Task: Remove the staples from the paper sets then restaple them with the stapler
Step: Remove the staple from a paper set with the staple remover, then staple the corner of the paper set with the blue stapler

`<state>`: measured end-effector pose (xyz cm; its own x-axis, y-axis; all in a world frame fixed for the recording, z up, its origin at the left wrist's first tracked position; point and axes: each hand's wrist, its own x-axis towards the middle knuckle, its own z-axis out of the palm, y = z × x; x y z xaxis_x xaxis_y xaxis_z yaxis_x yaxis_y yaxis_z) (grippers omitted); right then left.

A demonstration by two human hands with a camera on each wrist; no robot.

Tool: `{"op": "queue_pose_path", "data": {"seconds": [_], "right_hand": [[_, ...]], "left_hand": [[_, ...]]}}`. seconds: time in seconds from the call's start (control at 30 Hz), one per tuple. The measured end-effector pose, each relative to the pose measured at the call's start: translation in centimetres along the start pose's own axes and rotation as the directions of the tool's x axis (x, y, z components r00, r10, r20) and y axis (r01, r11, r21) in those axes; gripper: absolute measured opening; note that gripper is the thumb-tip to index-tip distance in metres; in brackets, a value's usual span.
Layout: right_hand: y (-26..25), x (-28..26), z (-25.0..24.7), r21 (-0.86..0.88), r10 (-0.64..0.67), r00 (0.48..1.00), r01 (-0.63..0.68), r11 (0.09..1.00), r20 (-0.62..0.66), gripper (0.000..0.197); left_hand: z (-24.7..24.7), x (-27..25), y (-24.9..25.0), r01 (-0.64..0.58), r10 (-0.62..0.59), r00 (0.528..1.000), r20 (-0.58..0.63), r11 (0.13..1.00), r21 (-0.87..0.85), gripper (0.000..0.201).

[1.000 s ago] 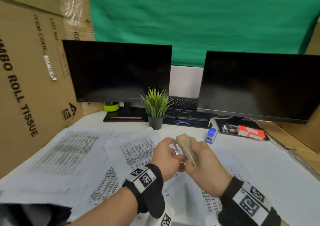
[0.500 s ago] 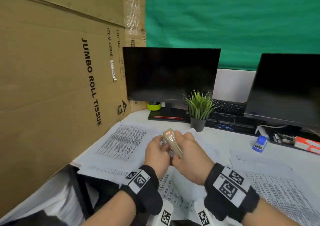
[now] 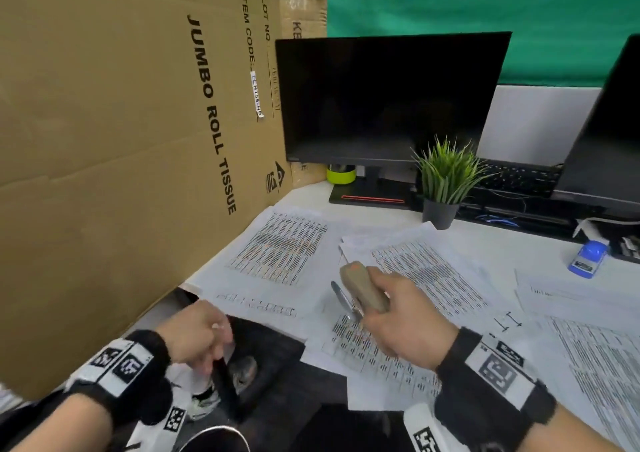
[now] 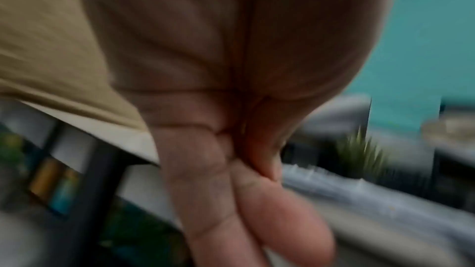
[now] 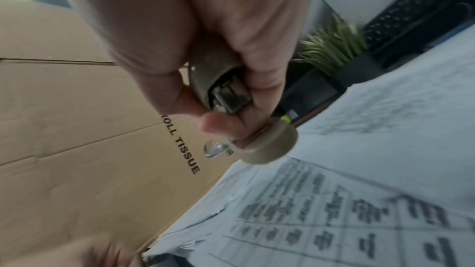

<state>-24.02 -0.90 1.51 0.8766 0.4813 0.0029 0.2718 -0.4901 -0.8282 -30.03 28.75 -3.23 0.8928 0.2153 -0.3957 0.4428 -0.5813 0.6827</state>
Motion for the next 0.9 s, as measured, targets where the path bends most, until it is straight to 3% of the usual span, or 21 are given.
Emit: {"op": "queue_pose_path", "data": {"seconds": [0.13,0.23,0.33,0.4,0.5,0.57,0.6,0.67,0.73,0.83,0.9], "right_hand": [[2.1,-0.1,-0.7,0.102,0.072,0.997,-0.070,0.992,-0.019,0.023],[2.9,-0.6,-1.4,0.097,0.086,0.996,-0.082,0.992,-0.033,0.023],[3.6,-1.1,-2.4,0.091,0.087,0.993,-0.079,0.993,-0.080,0.022],[3.9,-1.3,-3.0,0.109,0.091,0.991,-0.080,0.991,-0.101,0.022],[4.3,-1.5,-3.5,0.126,0.107,0.986,-0.091,0.988,-0.125,0.027],[4.5,-1.8,-3.8,0.145,0.120,0.985,-0.101,0.984,-0.125,0.034],[4.7,-1.9,-3.9,0.159,0.127,0.984,-0.106,0.982,-0.126,0.037],[5.0,-1.9,-4.3,0.177,0.152,0.978,-0.126,0.976,-0.142,0.043],[5.6,-1.9,-4.9,0.229,0.205,0.962,-0.161,0.960,-0.182,0.046],[6.8,-2.2,-6.6,0.387,0.322,0.907,-0.204,0.899,-0.270,0.032],[7.8,-3.0,-8.6,0.487,0.418,0.846,-0.226,0.844,-0.332,0.021]], "left_hand": [[1.1,3.1,-5.6,0.213,-0.195,0.976,-0.093,0.936,0.280,0.017],[2.1,5.4,-7.8,0.300,-0.311,0.949,-0.056,0.831,0.468,0.020],[2.9,6.3,-8.8,0.345,-0.380,0.921,-0.085,0.695,0.631,0.031],[3.0,6.2,-8.5,0.355,-0.408,0.907,-0.099,0.620,0.699,0.014],[3.0,6.4,-9.1,0.382,-0.439,0.892,-0.109,0.601,0.702,0.029],[2.7,5.7,-8.5,0.295,-0.366,0.928,-0.073,0.598,0.746,0.020],[2.5,5.7,-8.4,0.247,-0.319,0.946,-0.052,0.607,0.756,0.024],[2.1,4.8,-6.1,0.189,-0.288,0.958,0.011,0.655,0.732,0.037],[1.3,3.5,-2.1,0.128,-0.283,0.953,0.104,0.693,0.709,0.030],[-0.2,0.4,5.5,-0.003,-0.189,0.959,0.213,0.742,0.670,0.018],[-0.7,-0.9,10.6,-0.131,-0.023,0.969,0.245,0.796,0.590,0.025]]}}
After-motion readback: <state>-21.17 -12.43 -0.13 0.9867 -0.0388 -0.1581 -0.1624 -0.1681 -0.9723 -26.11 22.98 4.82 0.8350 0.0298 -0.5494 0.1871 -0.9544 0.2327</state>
